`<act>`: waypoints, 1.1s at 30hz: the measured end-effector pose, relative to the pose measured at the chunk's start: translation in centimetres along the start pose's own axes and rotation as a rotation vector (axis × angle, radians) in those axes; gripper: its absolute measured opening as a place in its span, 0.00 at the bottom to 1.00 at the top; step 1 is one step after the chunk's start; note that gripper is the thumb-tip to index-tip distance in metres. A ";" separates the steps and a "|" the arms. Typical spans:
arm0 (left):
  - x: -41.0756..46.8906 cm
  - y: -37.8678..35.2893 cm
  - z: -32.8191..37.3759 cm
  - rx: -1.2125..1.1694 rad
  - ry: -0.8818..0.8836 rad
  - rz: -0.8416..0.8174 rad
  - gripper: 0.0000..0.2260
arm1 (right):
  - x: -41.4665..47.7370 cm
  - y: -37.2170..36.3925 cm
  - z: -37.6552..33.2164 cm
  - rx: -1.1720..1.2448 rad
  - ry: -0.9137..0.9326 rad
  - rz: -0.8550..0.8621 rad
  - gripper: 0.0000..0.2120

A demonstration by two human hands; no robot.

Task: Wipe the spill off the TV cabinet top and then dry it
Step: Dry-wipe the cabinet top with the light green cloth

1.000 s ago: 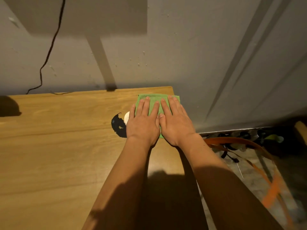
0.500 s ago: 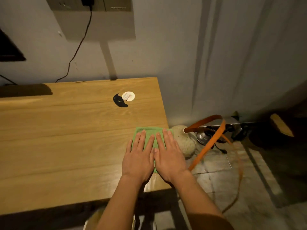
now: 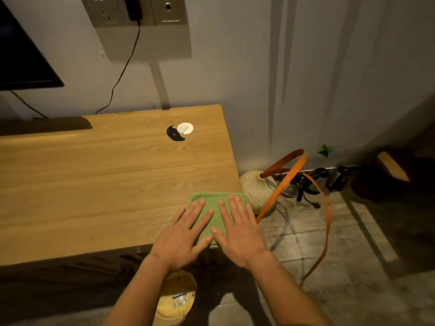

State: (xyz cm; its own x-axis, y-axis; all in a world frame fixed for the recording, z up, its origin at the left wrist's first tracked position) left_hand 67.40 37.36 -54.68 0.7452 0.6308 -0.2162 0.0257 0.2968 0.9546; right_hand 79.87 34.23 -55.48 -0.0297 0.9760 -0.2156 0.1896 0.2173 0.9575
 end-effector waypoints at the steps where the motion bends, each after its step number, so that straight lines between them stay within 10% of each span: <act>1: -0.9 -0.1 -0.2 0.043 -0.029 -0.017 0.30 | -0.3 -0.2 -0.4 -0.013 0.020 -0.015 0.40; 6: -4.9 0.0 -0.7 0.147 0.018 -0.004 0.43 | -2.3 -1.1 -4.5 -0.120 0.068 0.011 0.37; 17: -20.1 6.2 -9.3 -0.056 0.292 -0.283 0.18 | -4.3 -0.8 -22.6 0.135 0.125 -0.371 0.24; 33: -47.7 22.6 -34.5 -0.360 0.662 0.047 0.20 | 3.0 10.1 -60.8 0.247 0.325 -0.208 0.28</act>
State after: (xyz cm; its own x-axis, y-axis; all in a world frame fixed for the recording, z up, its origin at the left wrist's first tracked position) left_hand 9.51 38.69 -29.88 0.1808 0.9139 -0.3634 -0.2999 0.4031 0.8646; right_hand 21.99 40.12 -34.80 -0.3903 0.8740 -0.2894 0.3742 0.4378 0.8175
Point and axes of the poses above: each hand's wrist, its own x-axis towards the middle knuckle, its own y-axis out of the back of the hand, z = x × y, the point moved 9 cm from there along x, towards the middle knuckle, and after that the axes turned 5 degrees about -z, right-handed, at the moved point
